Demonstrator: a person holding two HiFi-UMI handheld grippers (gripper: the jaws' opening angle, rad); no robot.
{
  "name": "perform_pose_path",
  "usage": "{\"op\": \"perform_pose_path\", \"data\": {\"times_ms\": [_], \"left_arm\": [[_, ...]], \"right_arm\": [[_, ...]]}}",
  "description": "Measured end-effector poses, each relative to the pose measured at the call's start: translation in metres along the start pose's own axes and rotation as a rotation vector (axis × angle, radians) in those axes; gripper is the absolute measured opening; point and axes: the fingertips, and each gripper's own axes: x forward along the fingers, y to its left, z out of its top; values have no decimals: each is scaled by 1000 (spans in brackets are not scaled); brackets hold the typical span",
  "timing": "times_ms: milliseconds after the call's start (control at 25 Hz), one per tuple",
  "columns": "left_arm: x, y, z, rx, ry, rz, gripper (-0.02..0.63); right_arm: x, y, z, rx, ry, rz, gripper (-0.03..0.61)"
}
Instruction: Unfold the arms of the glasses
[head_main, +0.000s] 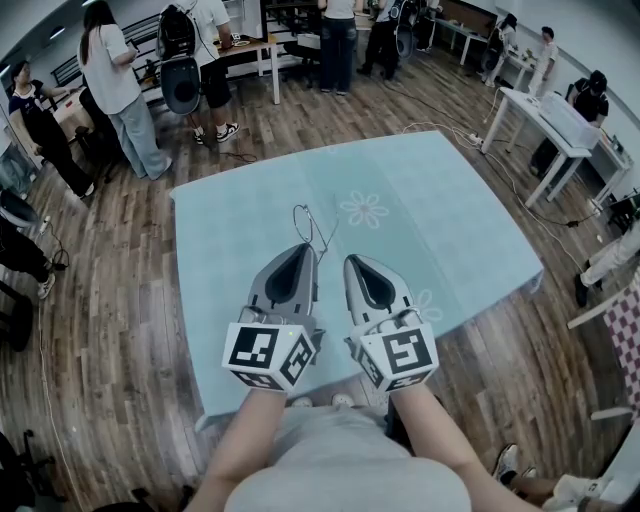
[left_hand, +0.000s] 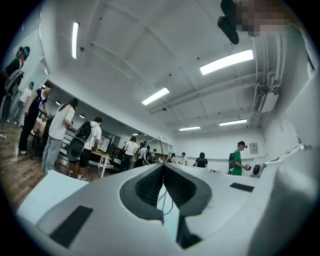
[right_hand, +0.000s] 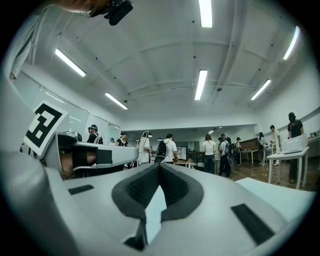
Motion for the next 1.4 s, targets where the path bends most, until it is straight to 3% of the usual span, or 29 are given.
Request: {"op": "perform_pose_path", "data": {"times_ms": [160,440,840,1400], "left_arm": [[0,7,-2,-120,8,-13,11],[2,13,-6,-253,26,-22,11],[6,27,-23,-549,102,-32,11],[-5,39,-52,-796,194,-29,11]], "right_arm": [[0,0,-3,6,3,0,8],[2,-2,-5,8,11,5,8],[3,-4,-6,11,22,11,8],[-4,-2,-14,26,30,15,8]]}}
